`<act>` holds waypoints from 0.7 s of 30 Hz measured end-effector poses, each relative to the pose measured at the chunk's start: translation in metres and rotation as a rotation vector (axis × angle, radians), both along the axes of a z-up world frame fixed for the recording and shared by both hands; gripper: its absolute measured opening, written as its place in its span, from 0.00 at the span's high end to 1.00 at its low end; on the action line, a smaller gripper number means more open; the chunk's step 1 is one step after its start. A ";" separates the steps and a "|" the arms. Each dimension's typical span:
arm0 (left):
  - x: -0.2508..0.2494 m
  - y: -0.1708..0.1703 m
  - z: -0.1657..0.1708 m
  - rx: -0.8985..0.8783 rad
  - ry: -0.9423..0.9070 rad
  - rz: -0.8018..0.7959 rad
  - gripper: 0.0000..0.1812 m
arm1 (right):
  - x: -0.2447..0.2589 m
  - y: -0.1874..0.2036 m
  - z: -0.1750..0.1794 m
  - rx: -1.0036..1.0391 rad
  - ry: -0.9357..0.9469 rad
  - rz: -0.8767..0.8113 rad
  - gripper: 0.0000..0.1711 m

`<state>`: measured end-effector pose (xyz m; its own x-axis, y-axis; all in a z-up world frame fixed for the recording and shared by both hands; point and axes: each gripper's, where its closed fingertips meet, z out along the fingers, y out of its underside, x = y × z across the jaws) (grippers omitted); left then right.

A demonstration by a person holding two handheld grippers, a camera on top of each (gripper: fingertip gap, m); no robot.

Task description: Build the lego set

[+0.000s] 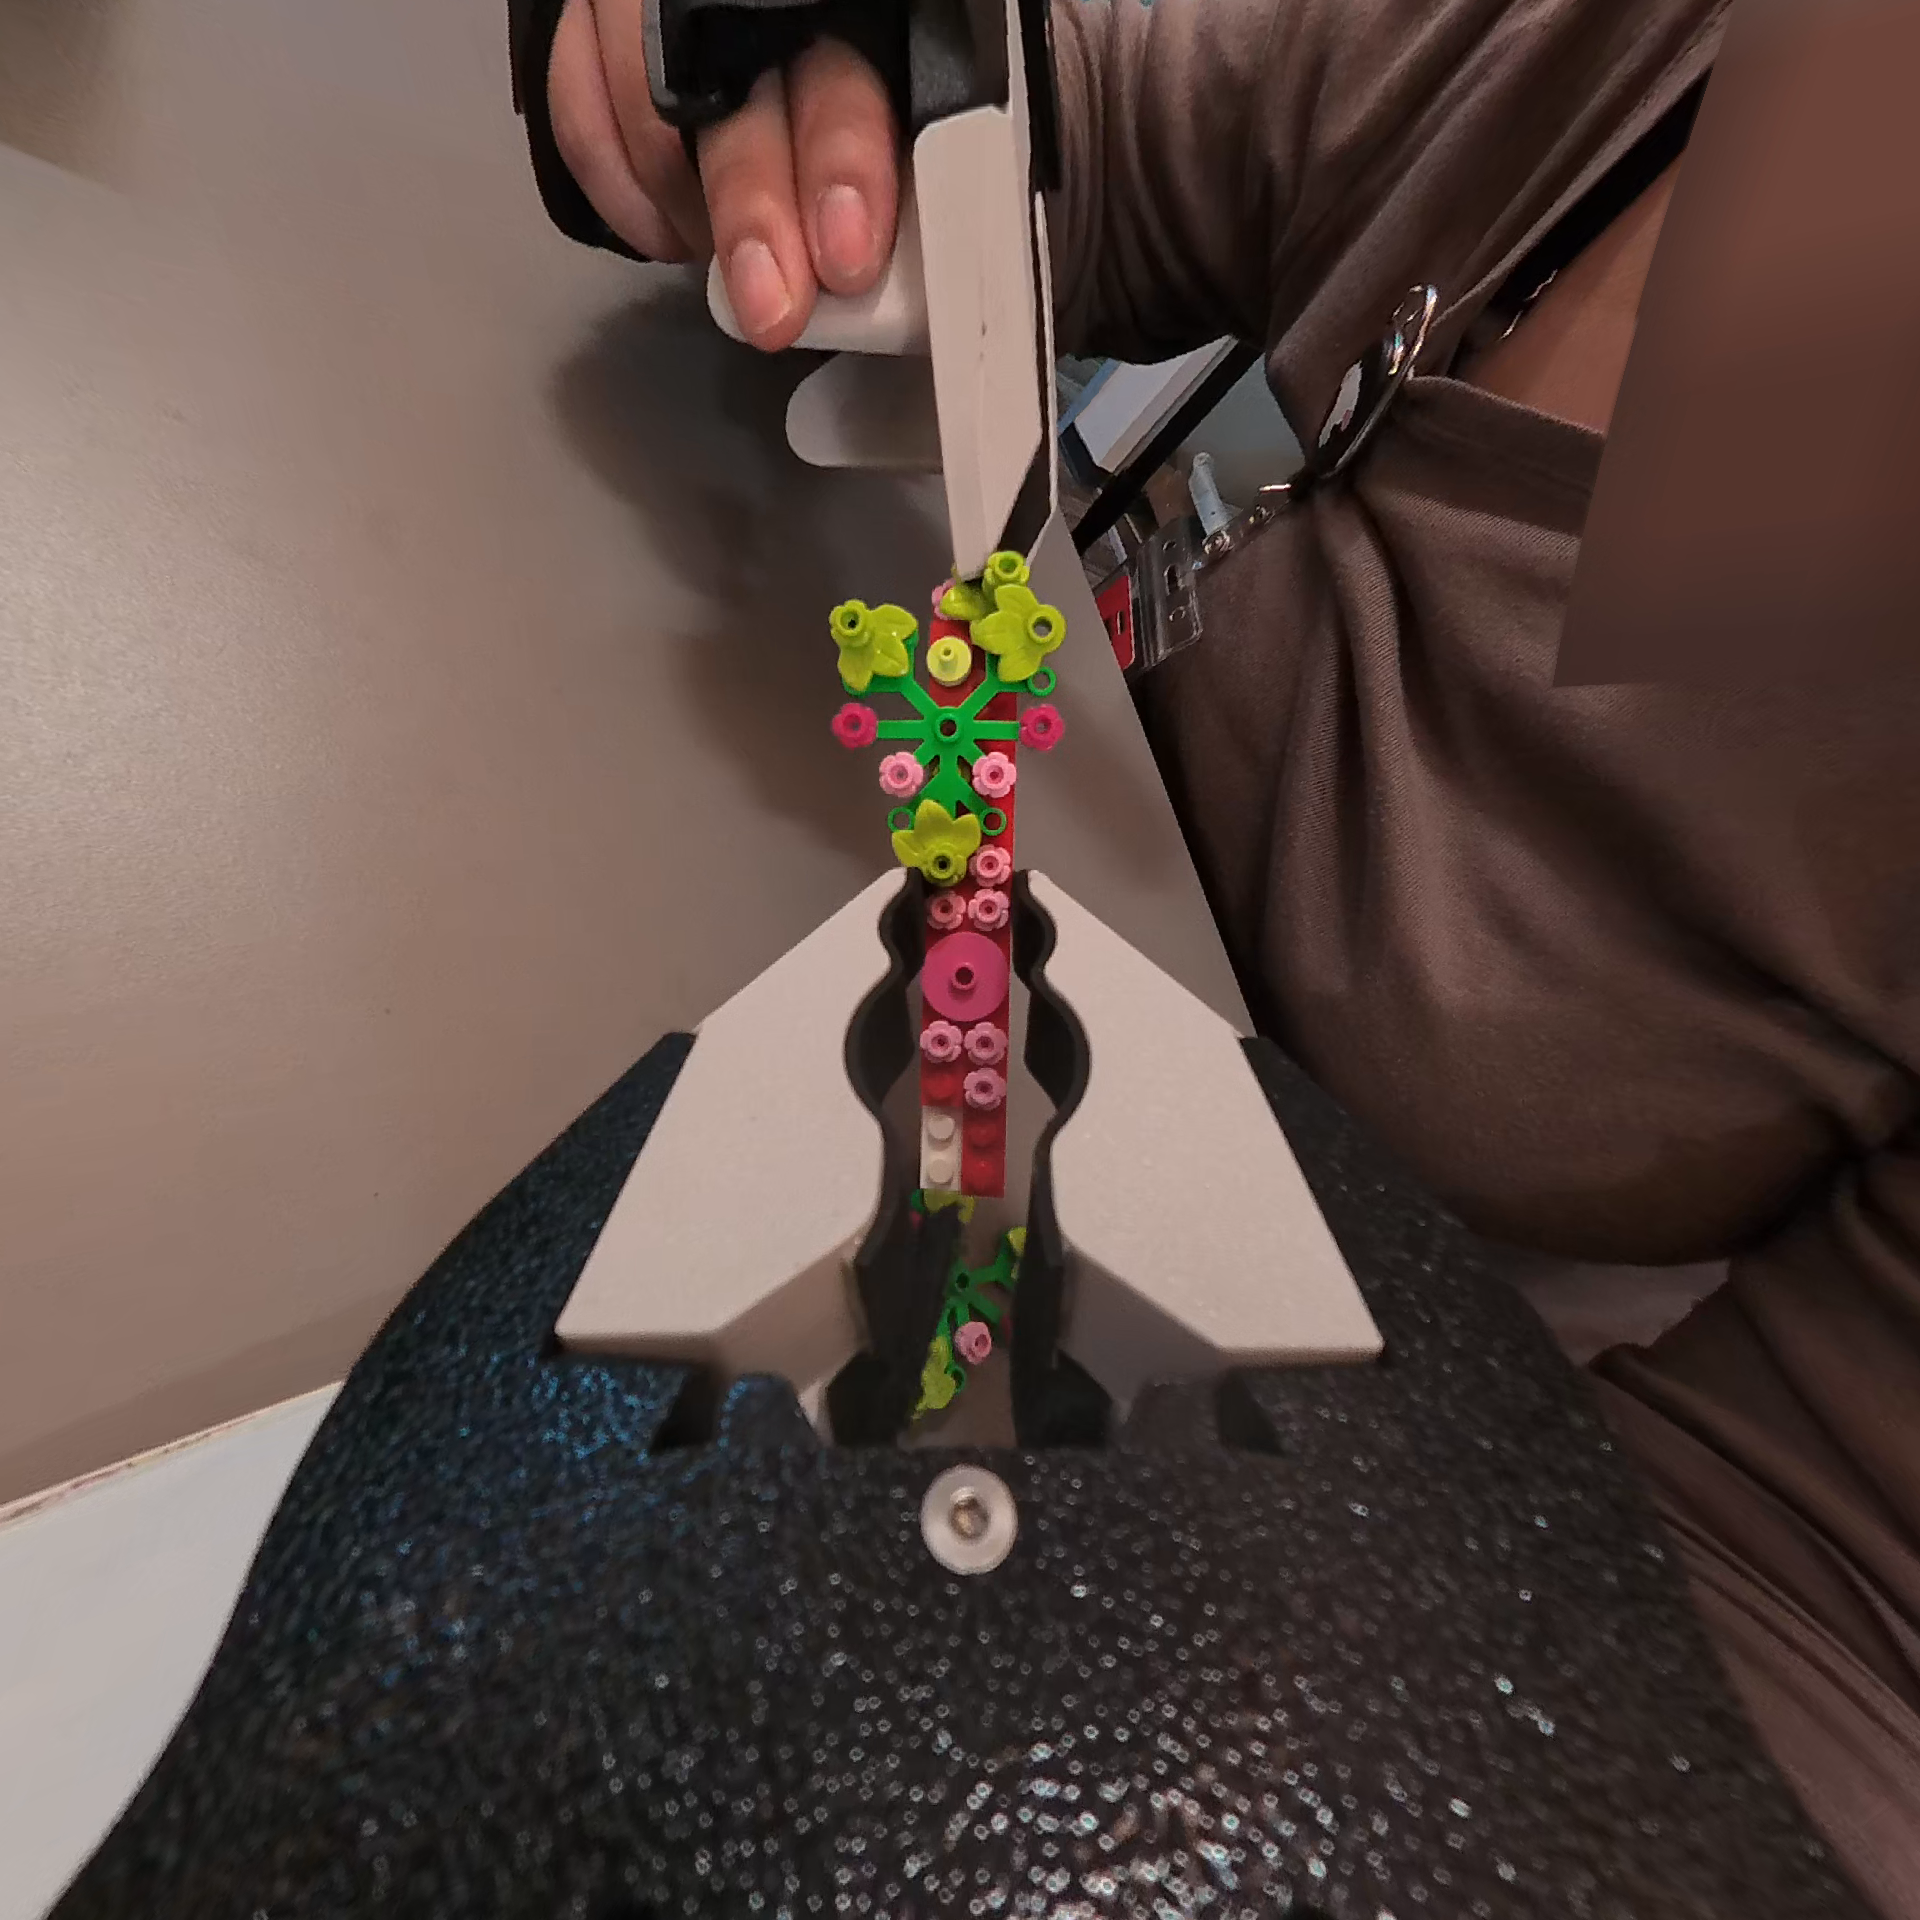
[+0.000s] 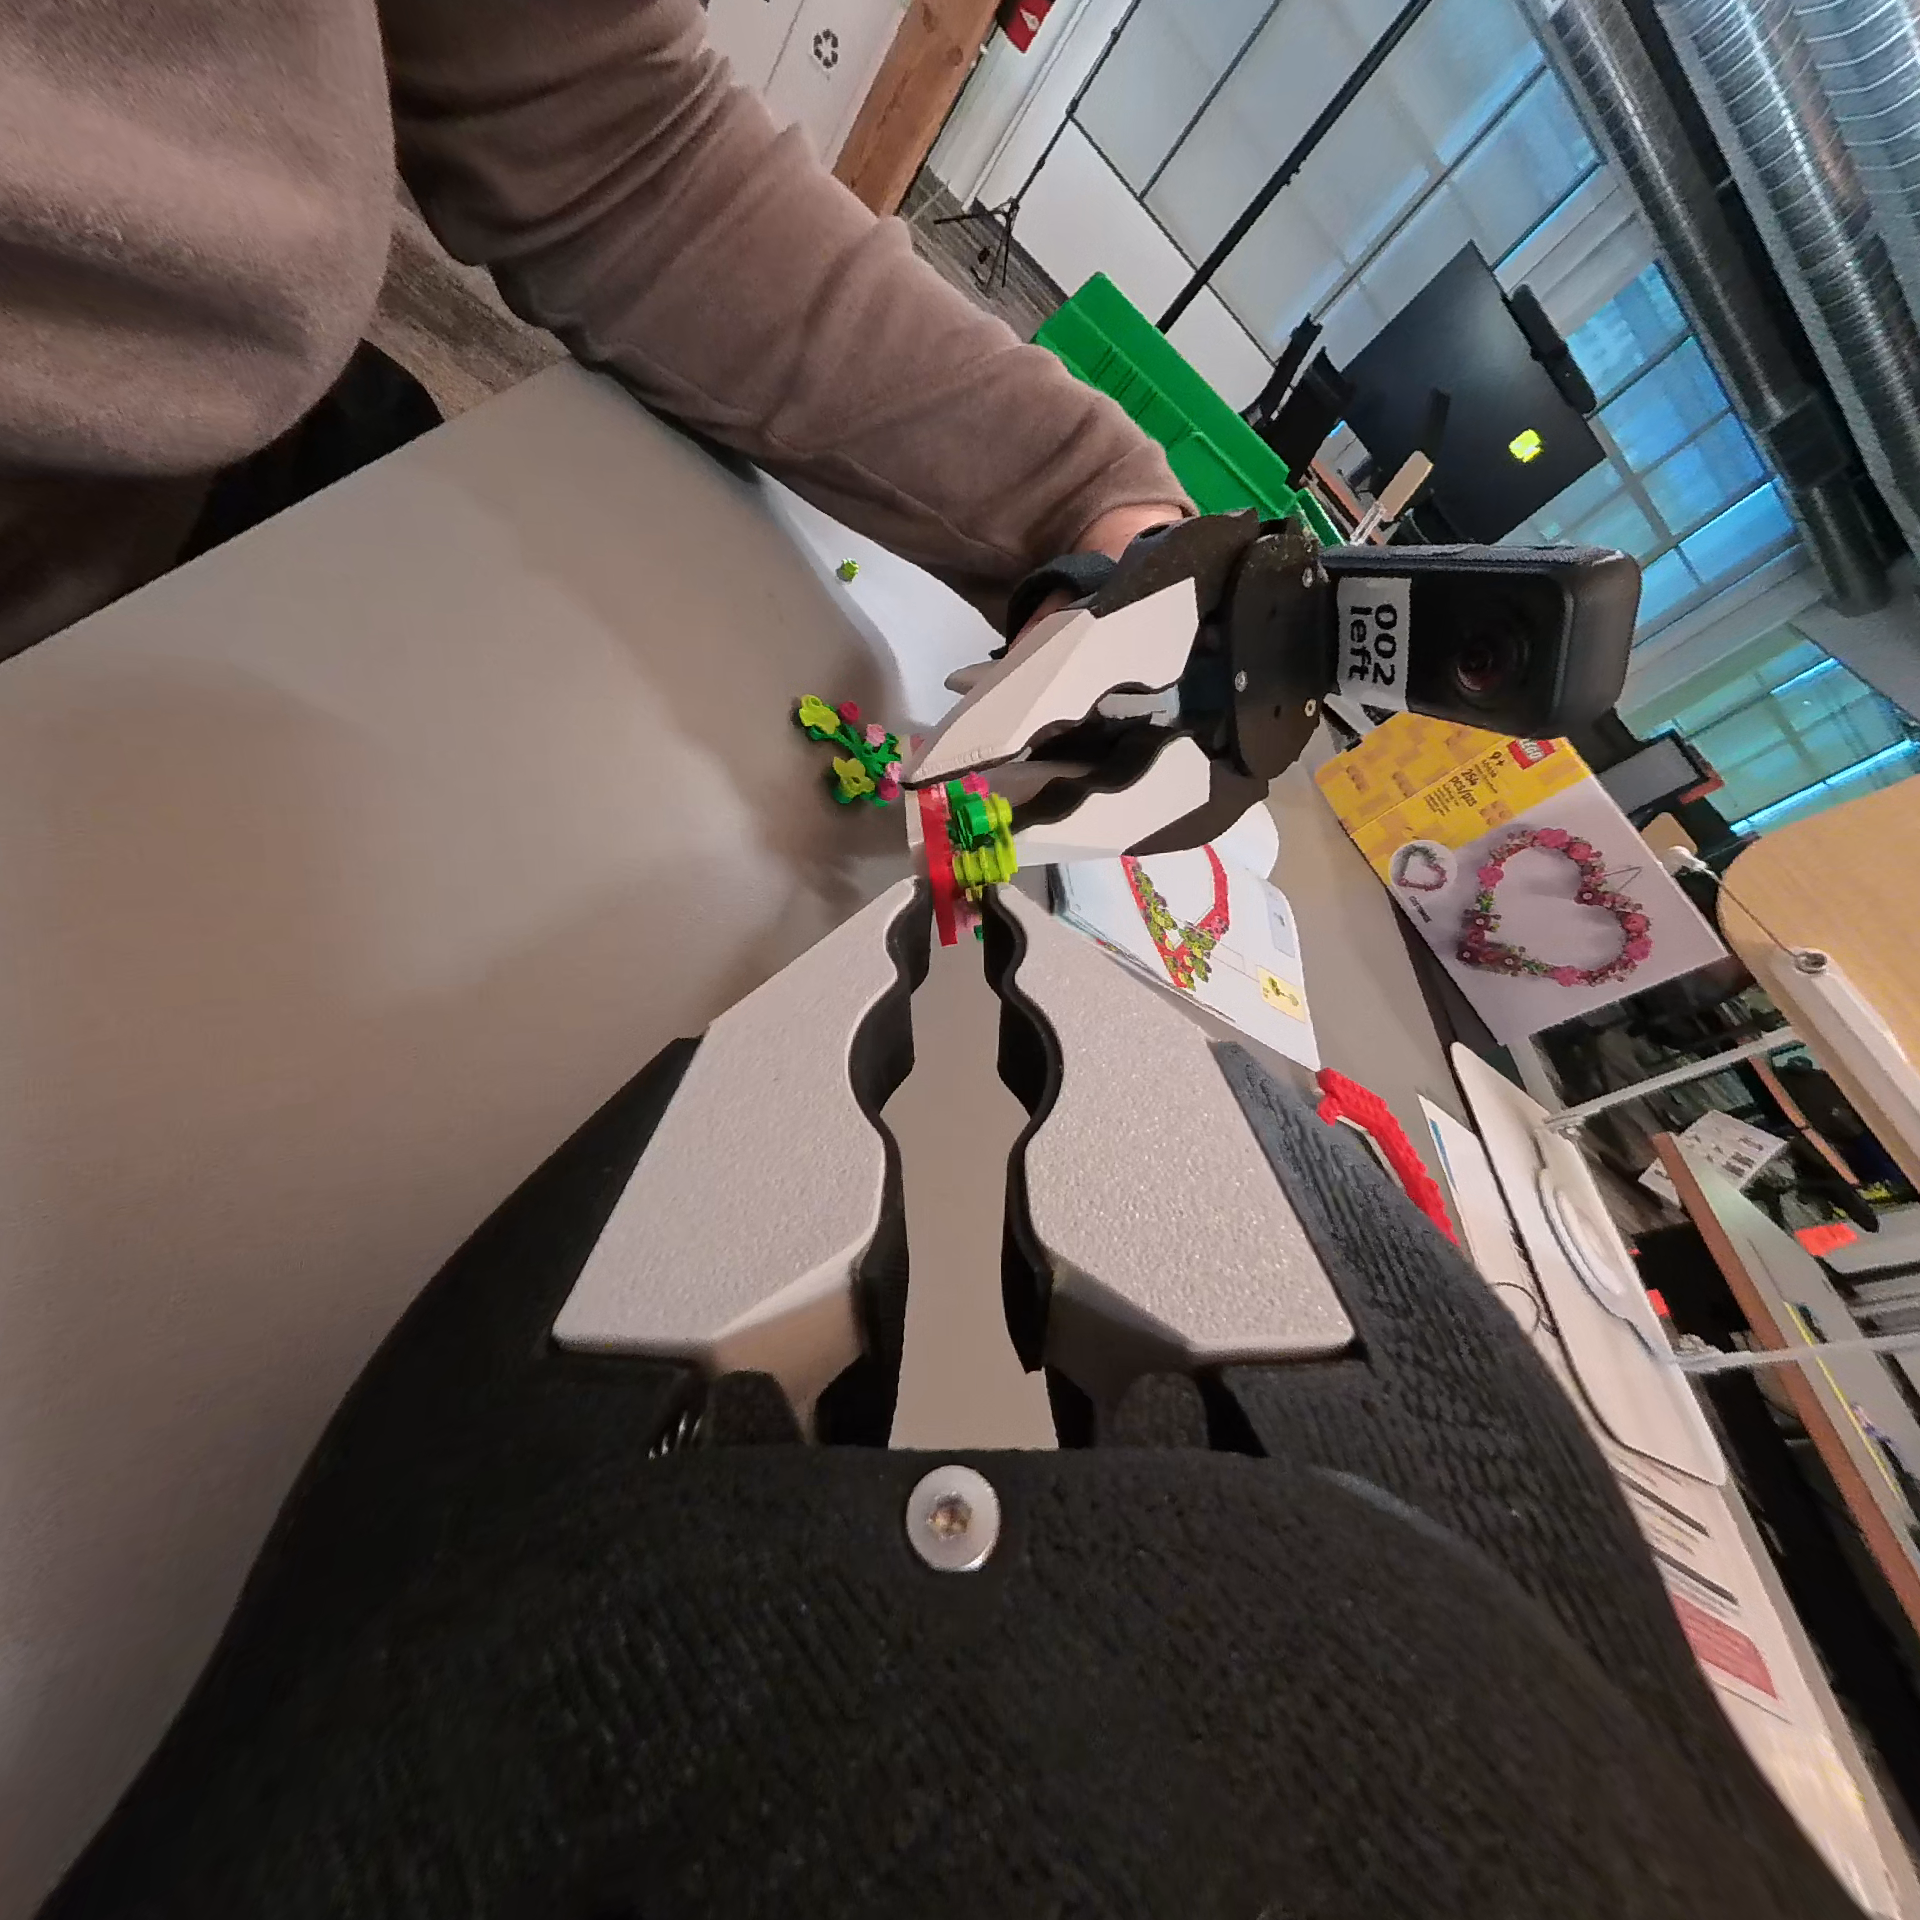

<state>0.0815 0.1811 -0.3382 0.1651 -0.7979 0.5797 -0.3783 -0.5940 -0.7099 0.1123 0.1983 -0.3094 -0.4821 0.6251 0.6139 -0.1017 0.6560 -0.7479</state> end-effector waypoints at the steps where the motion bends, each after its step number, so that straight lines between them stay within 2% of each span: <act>1: 0.000 0.000 0.000 -0.001 0.000 -0.002 0.93 | 0.000 0.000 -0.001 -0.003 -0.005 0.003 0.96; 21: 0.000 0.000 -0.001 0.001 0.009 -0.003 0.93 | 0.002 -0.001 -0.003 0.001 -0.020 0.016 0.95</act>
